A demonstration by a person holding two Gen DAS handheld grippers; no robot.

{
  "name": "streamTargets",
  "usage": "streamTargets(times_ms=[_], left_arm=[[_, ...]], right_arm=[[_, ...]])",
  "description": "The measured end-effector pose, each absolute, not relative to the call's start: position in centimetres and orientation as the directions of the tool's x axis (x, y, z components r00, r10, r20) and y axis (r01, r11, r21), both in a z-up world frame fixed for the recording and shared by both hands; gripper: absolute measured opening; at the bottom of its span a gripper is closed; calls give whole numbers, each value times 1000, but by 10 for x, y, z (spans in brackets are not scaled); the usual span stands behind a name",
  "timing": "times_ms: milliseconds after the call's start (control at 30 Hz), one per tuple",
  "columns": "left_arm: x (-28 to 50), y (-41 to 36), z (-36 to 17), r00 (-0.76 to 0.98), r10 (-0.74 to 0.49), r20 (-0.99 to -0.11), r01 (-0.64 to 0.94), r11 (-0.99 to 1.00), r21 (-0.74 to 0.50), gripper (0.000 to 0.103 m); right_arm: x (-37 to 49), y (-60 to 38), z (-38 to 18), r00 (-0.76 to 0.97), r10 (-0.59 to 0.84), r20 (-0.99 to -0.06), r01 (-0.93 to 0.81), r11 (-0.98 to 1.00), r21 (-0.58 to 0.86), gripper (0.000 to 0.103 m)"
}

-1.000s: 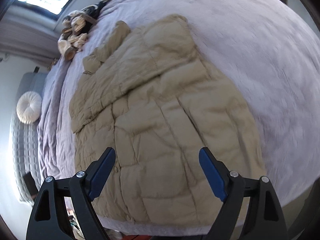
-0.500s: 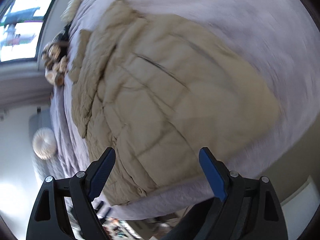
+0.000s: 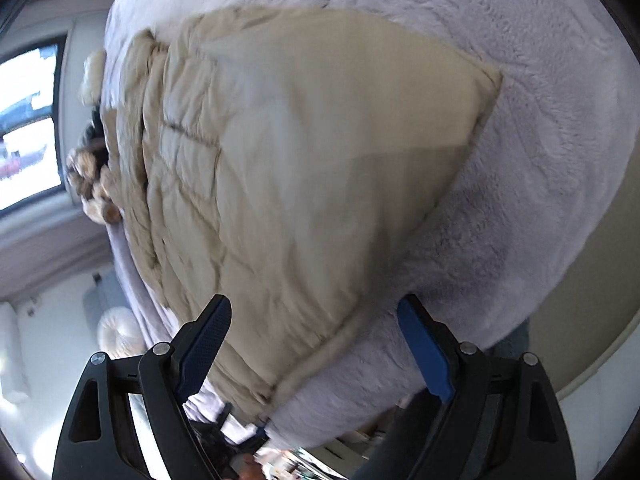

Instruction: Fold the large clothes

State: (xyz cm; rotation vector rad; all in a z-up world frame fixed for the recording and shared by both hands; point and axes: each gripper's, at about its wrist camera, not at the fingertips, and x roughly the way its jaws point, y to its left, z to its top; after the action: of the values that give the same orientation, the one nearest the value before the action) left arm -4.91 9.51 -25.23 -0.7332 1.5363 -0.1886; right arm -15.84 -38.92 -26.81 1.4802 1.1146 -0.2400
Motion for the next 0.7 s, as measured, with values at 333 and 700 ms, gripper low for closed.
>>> streamTargets(times_ms=[333,700], left_arm=[[-33,110,-235,147,-650,-745,-334,677,-656,11],[30,112,-135,331,-655,-679,-197,656,-729,11]], right_arm=[[-158,-399,-270,614,473,-632,694,59,718,16],[-78,-416,-193,634,550,-544,511,231,828,8]])
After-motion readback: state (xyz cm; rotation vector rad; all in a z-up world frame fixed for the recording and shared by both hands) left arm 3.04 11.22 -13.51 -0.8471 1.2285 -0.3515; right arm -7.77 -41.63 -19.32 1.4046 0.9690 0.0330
